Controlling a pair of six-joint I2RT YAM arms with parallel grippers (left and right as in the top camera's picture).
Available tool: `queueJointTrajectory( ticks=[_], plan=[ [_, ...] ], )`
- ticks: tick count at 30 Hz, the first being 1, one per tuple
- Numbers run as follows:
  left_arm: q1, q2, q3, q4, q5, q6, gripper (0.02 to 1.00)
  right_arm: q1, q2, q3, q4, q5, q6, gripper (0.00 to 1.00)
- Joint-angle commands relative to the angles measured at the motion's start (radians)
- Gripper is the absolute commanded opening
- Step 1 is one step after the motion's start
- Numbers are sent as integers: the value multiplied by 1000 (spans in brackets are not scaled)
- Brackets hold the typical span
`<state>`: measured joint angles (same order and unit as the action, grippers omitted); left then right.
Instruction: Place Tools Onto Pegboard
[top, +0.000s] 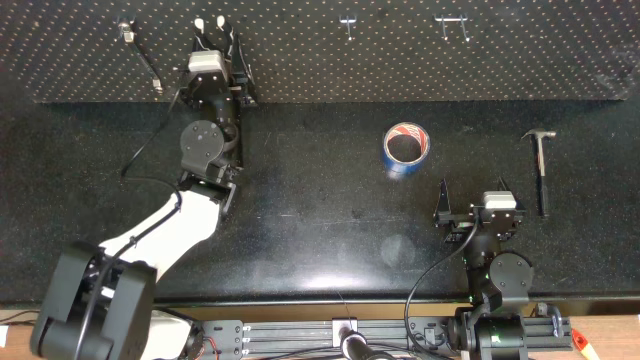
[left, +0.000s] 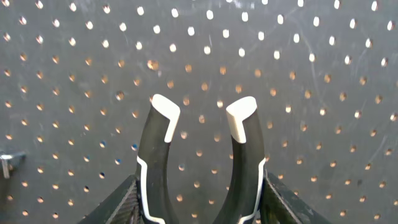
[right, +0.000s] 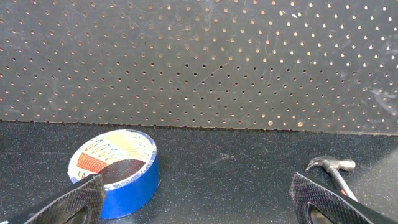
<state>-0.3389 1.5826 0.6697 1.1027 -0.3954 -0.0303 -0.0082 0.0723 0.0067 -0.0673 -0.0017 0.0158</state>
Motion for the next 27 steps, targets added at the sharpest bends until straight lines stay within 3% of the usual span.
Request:
queueJointTrajectory(
  ticks=[1,27],
  plan=[
    [5,43,10,17,14,10,29,-2,-3,-3,-6,-6,-14,965],
    [24,80,10,128,34,13,29,-2,-3,-3,-7,-6,-14,963]
  ],
)
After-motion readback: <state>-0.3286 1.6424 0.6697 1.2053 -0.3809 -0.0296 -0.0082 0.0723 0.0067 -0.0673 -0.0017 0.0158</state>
